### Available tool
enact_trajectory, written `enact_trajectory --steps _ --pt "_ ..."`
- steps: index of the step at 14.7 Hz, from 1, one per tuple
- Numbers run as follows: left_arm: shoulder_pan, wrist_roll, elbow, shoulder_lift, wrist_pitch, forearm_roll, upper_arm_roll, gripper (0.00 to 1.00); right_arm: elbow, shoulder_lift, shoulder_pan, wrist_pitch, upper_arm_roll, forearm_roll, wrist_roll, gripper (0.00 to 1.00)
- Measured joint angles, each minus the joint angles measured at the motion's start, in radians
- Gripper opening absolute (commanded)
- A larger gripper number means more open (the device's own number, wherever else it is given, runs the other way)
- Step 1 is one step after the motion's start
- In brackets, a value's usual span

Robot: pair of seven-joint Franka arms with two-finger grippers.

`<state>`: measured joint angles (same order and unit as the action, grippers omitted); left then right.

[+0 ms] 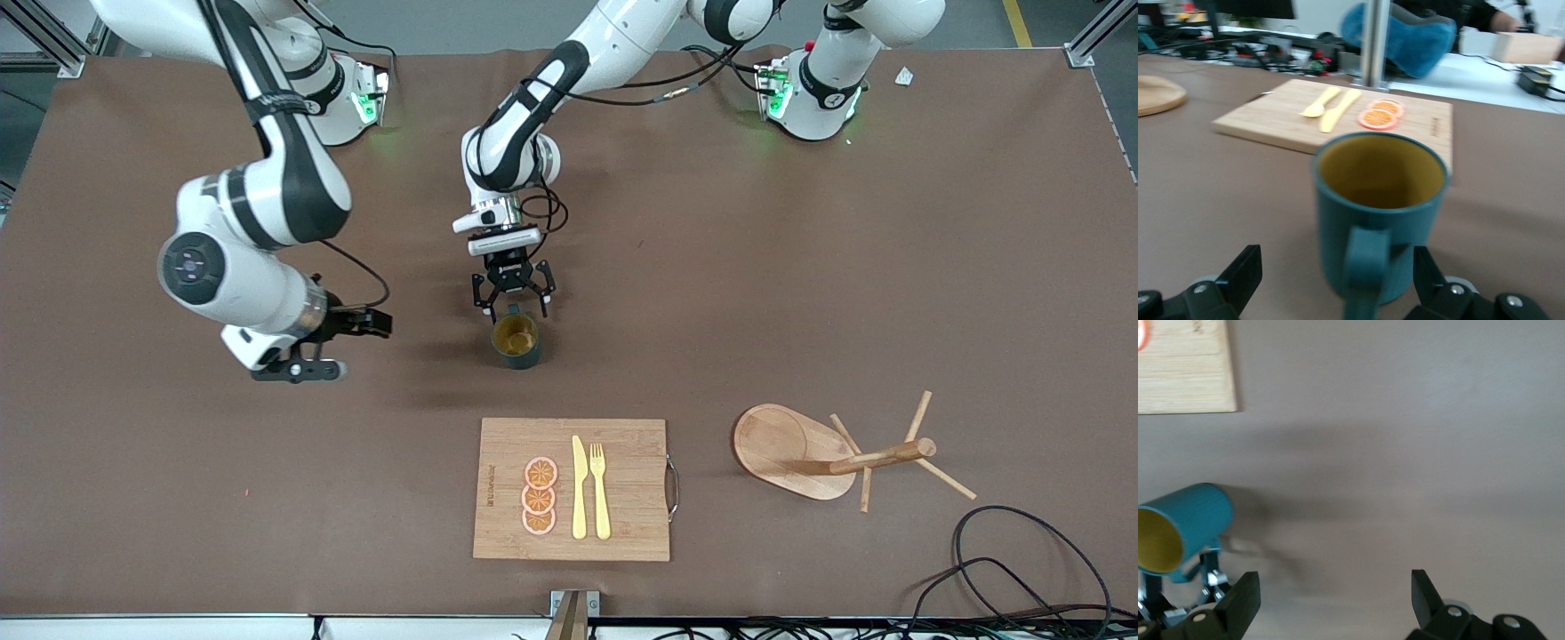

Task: Transfer cup from left to right arm and place
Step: 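Hold the mug with the left gripper while the right gripper reaches it, then grasp the mug with the right gripper while the left gripper releases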

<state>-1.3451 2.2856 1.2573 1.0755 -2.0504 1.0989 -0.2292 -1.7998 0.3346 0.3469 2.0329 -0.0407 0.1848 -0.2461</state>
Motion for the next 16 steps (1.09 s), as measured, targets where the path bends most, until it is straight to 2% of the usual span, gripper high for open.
enact_trajectory --steps 3,7,9,12,13,14,16 --pt "-0.008 0.058 0.053 -0.085 0.078 -0.13 0.012 1.0 0.0 0.031 0.06 0.058 0.0 0.018 -0.087 1.0" --pt "-0.007 0.116 0.121 -0.241 0.204 -0.378 0.03 1.0 -0.001 0.089 0.172 0.198 0.002 0.02 -0.241 1.0" --pt "-0.007 0.118 0.189 -0.321 0.242 -0.424 0.039 1.0 -0.001 0.124 0.219 0.261 0.002 0.02 -0.29 1.0" --pt "0.004 0.122 0.344 -0.457 0.247 -0.44 0.039 1.0 -0.001 0.165 0.255 0.317 0.001 0.021 -0.345 0.99" --pt "0.01 0.122 0.406 -0.509 0.245 -0.442 0.039 1.0 -0.001 0.175 0.261 0.328 0.001 0.021 -0.361 0.94" --pt "0.015 0.122 0.465 -0.56 0.239 -0.443 0.039 1.0 -0.001 0.185 0.266 0.337 0.001 0.021 -0.372 0.85" --pt "0.029 0.12 0.567 -0.661 0.225 -0.443 0.039 1.0 -0.001 0.2 0.273 0.352 0.001 0.021 -0.377 0.6"
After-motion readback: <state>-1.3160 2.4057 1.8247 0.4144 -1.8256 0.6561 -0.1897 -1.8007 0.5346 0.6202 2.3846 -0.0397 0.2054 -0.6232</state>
